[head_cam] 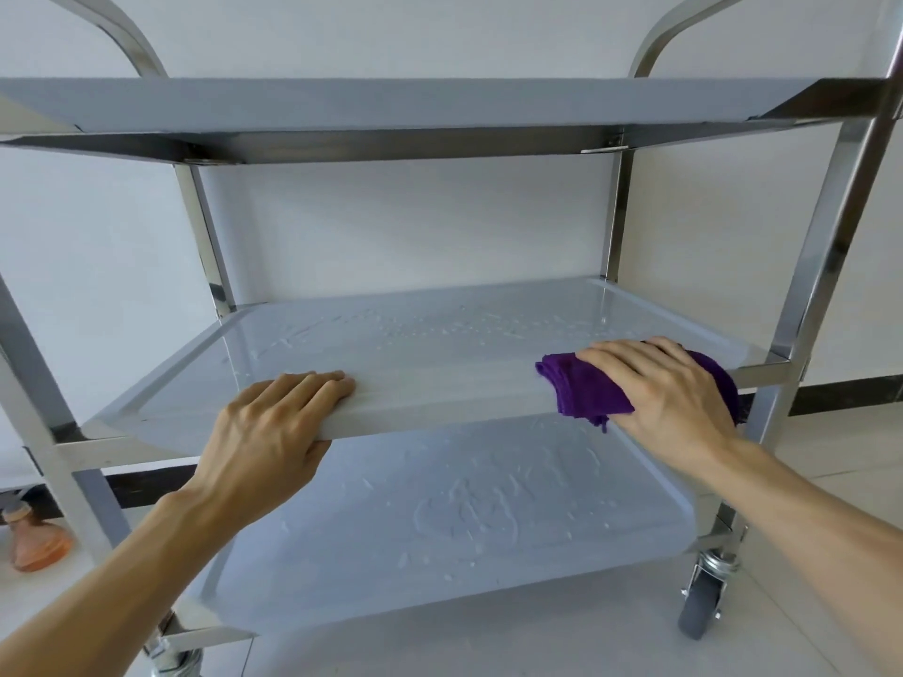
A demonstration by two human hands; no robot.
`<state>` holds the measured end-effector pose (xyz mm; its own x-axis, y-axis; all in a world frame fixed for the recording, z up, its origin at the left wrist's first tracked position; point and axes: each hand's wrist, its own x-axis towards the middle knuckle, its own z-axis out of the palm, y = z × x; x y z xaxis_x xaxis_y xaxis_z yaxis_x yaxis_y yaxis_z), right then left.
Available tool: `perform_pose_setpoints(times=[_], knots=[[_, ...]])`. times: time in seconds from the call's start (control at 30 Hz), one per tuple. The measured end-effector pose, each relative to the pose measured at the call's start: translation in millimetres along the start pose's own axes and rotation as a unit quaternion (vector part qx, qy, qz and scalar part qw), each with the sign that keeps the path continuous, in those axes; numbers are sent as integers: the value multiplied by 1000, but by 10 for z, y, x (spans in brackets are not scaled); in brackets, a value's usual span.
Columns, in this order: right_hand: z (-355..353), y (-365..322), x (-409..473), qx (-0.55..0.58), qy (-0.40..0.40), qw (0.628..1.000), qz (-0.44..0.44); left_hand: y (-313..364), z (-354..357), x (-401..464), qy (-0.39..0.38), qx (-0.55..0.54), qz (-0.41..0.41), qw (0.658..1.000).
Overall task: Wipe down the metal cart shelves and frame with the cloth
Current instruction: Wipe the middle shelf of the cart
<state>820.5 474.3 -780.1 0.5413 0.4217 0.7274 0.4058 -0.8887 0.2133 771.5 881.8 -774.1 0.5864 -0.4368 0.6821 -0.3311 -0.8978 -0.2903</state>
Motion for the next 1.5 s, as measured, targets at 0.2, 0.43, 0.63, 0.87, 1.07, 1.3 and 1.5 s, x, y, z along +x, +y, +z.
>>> perform_pose_setpoints(times=[0.2,0.43,0.63,0.87,1.07,1.3,1.5], knots=[[55,-209,43,21,39,999,-29,-90,-176,-72,-51,12,-35,998],[-37,-686,140,48,50,994,-88,11,-241,-45,-87,14,-46,995],[-118,-888,213,45,8,991,-122,625,-134,413,-98,-28,33,994],[-225,-191,33,54,-80,990,-102,735,15,480,-58,-48,26,997],[-338,204,-133,45,-107,993,-22,801,65,533,-49,-47,19,997],[-369,-93,153,141,-220,965,37,864,47,538,-71,-22,2,997],[-491,-25,351,276,-322,901,90,917,2,525,-76,-18,4,997]])
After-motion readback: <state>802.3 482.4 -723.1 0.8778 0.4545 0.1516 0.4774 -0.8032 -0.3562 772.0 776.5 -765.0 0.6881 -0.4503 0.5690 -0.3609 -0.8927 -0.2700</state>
